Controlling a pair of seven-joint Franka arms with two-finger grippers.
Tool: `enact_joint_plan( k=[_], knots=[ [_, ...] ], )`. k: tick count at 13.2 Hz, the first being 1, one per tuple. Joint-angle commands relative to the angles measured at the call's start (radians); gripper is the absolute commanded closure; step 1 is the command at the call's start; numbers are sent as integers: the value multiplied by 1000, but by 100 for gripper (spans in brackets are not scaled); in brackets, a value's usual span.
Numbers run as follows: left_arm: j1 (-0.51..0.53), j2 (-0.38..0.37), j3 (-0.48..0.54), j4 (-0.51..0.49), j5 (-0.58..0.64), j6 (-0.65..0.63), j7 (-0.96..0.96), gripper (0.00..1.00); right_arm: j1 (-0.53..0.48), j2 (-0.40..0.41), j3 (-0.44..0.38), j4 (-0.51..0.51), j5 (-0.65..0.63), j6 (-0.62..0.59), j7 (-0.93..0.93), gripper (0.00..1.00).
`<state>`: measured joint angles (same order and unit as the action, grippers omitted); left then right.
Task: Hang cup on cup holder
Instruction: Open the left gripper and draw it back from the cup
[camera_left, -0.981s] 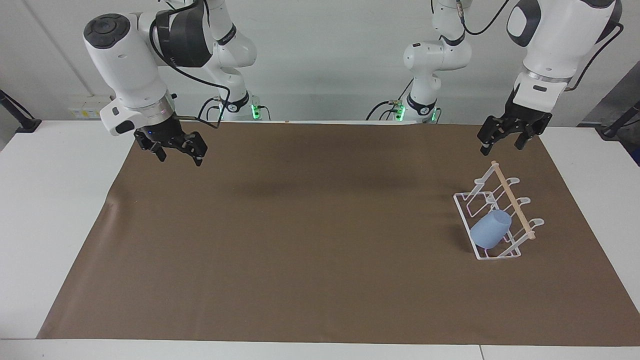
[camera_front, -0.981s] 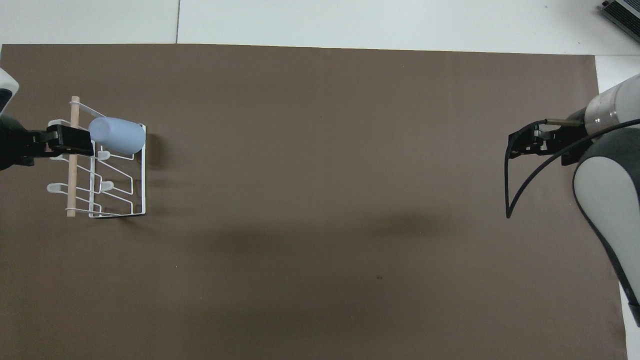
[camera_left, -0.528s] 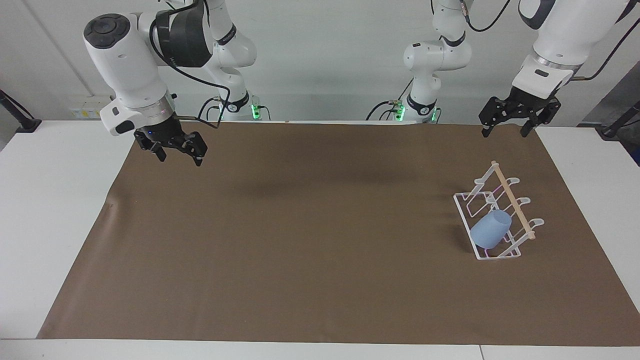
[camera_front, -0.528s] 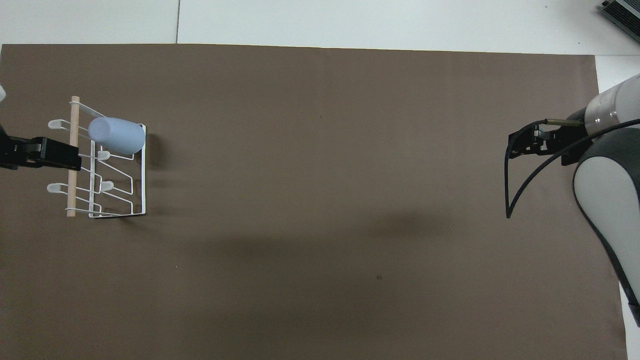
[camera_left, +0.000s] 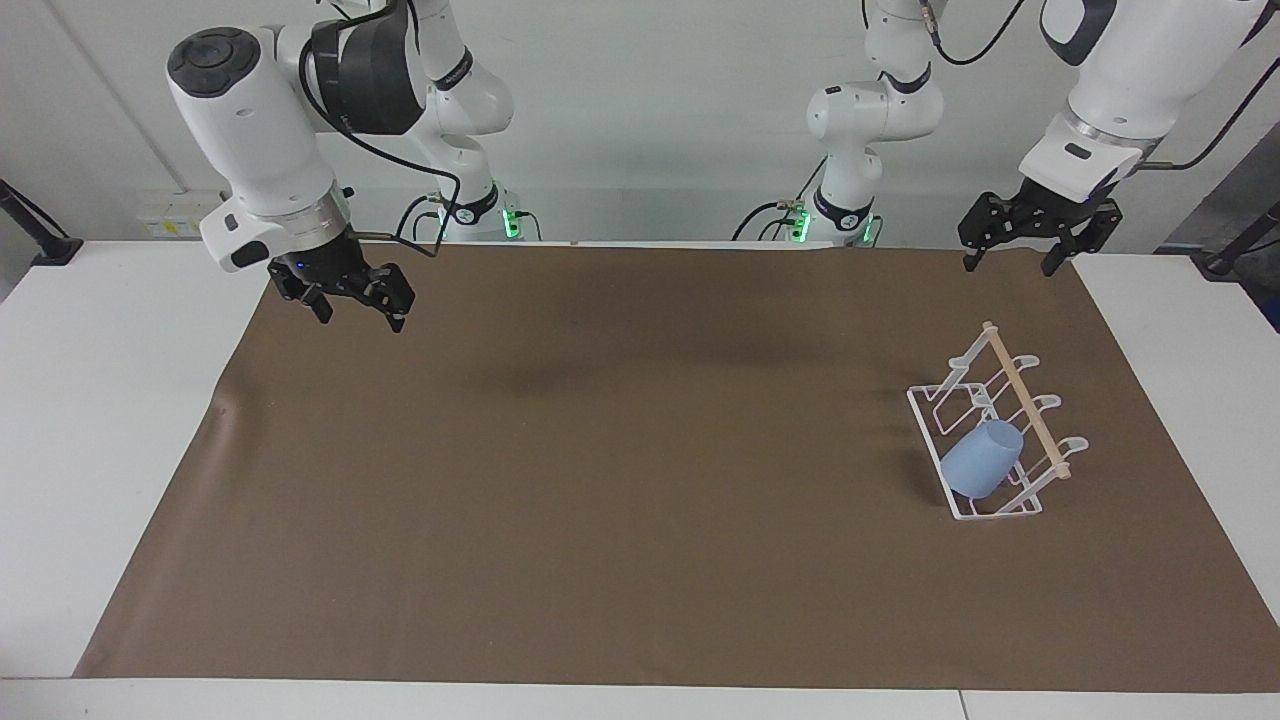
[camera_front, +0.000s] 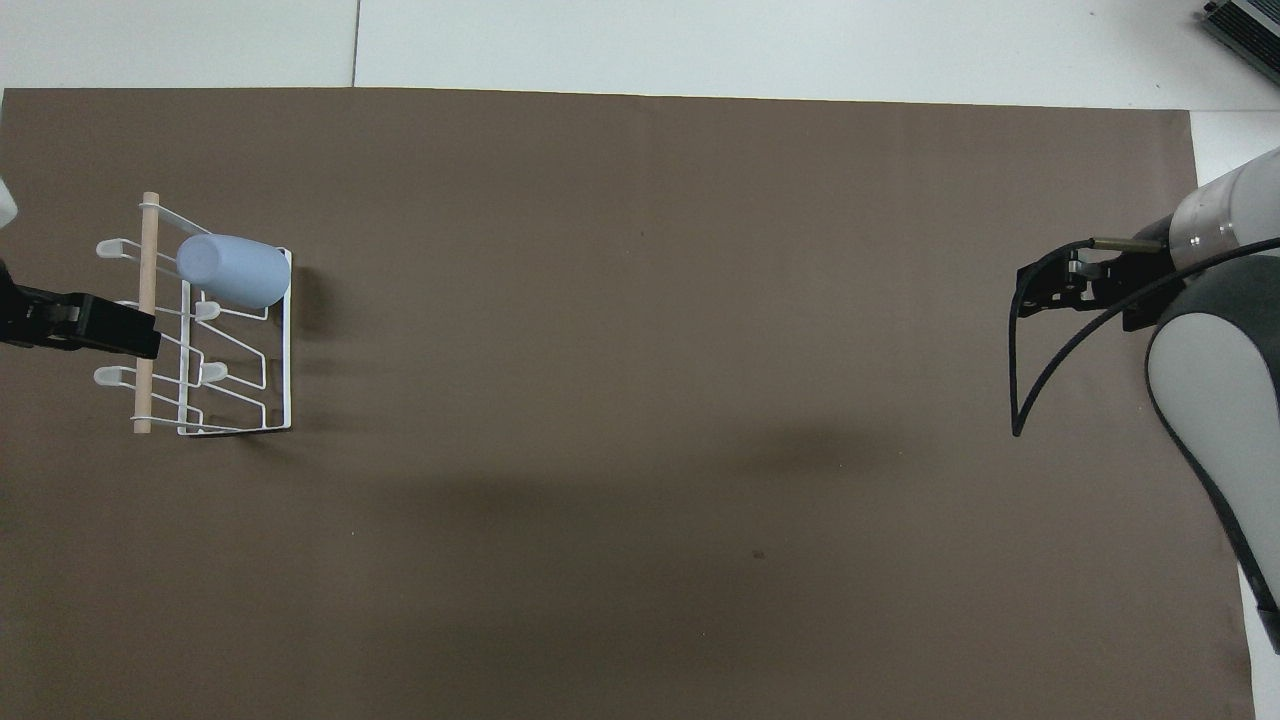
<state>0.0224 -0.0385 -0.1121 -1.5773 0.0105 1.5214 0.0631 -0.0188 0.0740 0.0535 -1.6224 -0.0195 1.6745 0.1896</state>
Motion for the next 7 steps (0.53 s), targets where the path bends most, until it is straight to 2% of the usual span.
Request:
enact_joint_plan(
  k=[1,7],
  knots=[
    [8,-17,0,-7,-15,-27,17,0,-3,-7,3,-13,-3,11,10,0],
    [23,-6,-12,20,-15,-38,15,0,-3,-7,3,-13,-3,11,10,0]
  ],
)
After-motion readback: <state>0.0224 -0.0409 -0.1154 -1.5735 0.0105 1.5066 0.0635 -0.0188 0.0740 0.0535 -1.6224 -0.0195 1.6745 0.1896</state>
